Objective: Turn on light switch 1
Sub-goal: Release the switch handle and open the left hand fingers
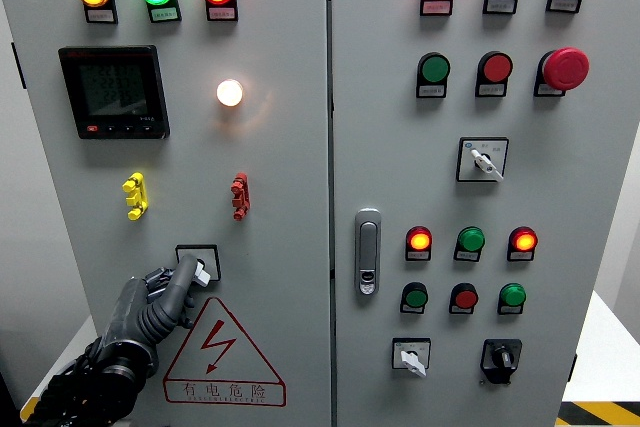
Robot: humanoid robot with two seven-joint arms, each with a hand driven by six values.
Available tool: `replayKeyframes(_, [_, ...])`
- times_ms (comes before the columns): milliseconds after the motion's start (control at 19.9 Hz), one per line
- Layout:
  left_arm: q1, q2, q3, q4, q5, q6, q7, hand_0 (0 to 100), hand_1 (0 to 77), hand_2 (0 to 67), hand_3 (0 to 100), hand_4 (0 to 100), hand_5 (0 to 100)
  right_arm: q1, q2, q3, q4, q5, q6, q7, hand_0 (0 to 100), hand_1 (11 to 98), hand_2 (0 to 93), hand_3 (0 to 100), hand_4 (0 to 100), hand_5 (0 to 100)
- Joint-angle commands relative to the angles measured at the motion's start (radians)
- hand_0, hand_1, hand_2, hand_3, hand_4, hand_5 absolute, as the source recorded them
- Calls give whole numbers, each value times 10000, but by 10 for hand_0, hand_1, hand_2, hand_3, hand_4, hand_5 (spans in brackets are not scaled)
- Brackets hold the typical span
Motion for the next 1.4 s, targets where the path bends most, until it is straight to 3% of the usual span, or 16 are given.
replayKeyframes(0, [0, -14, 74, -15, 1, -13, -16, 436, 413, 494, 902, 1000, 725, -2, 0, 0, 0, 0, 0, -13, 0, 226, 0, 111, 230, 145])
replayKeyframes(150, [15, 1, 105, -15, 1, -12, -1, 172, 468, 493, 900, 1000, 724, 13, 0, 0, 0, 0, 0, -14, 0, 226, 0, 111, 230, 145])
replayKeyframes(301, [15, 1, 105, -15, -14, -13, -16, 0, 483, 492, 898, 1000, 720, -2, 0, 0, 0, 0, 0, 2, 0, 227, 0, 110, 230, 145])
replayKeyframes(953, [184, 31, 105, -92, -14, 3, -31, 0, 504, 492, 897, 1000, 716, -2, 0, 0, 0, 0, 0, 2, 0, 226, 0, 111, 230, 145])
replayKeyframes(1354, [843, 47, 90, -551, -29, -43, -337, 0, 495, 511, 905, 1000, 730, -2, 0, 0, 0, 0, 0, -14, 0, 226, 0, 110, 230, 145])
